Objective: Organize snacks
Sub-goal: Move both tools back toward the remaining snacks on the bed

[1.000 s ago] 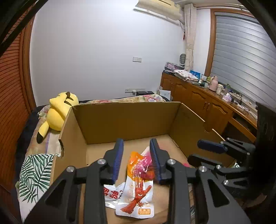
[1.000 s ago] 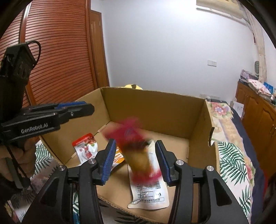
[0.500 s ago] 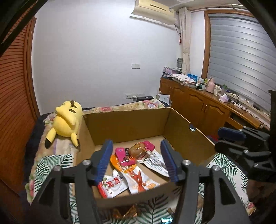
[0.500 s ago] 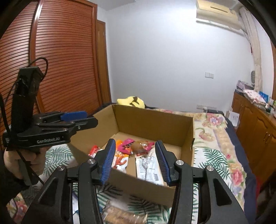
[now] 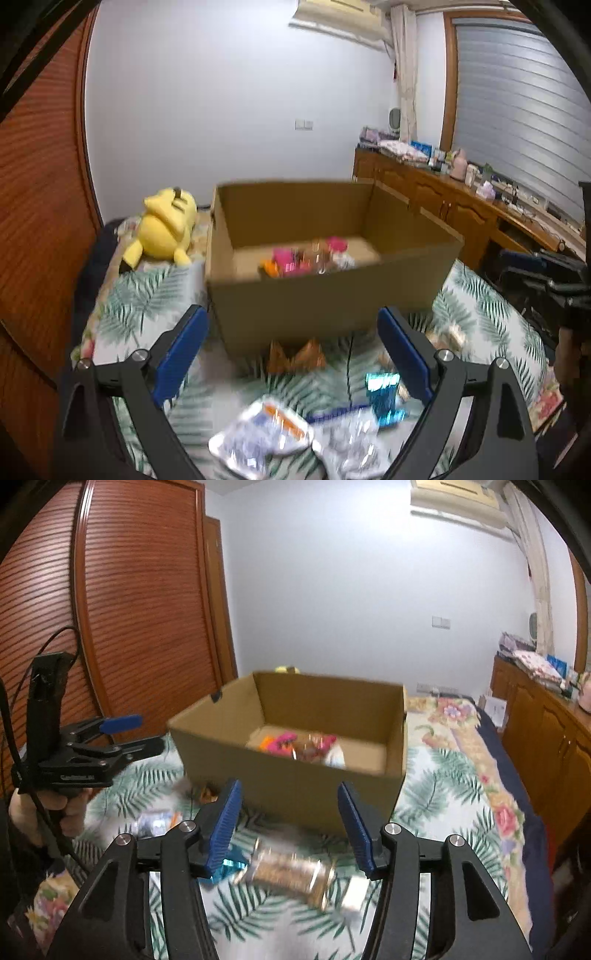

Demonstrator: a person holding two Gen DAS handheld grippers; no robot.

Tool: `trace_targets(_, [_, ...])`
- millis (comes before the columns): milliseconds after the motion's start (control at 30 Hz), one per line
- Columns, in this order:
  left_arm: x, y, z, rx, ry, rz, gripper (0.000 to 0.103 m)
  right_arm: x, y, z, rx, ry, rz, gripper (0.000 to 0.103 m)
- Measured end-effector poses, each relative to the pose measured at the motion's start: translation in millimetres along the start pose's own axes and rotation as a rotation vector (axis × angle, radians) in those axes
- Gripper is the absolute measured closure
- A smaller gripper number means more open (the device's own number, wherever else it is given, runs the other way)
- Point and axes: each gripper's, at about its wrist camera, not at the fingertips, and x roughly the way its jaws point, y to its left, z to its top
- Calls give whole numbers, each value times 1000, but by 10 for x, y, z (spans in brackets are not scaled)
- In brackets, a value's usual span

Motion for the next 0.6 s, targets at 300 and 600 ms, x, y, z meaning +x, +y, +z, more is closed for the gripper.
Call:
trace_targets(300, [54,19,-594,0,125,-42,10,342,-3,-414,-1,108,28,35])
trace_targets(600, [180,79,-790,-8,178,-54,10,903,-6,-540,-33,236,95,34])
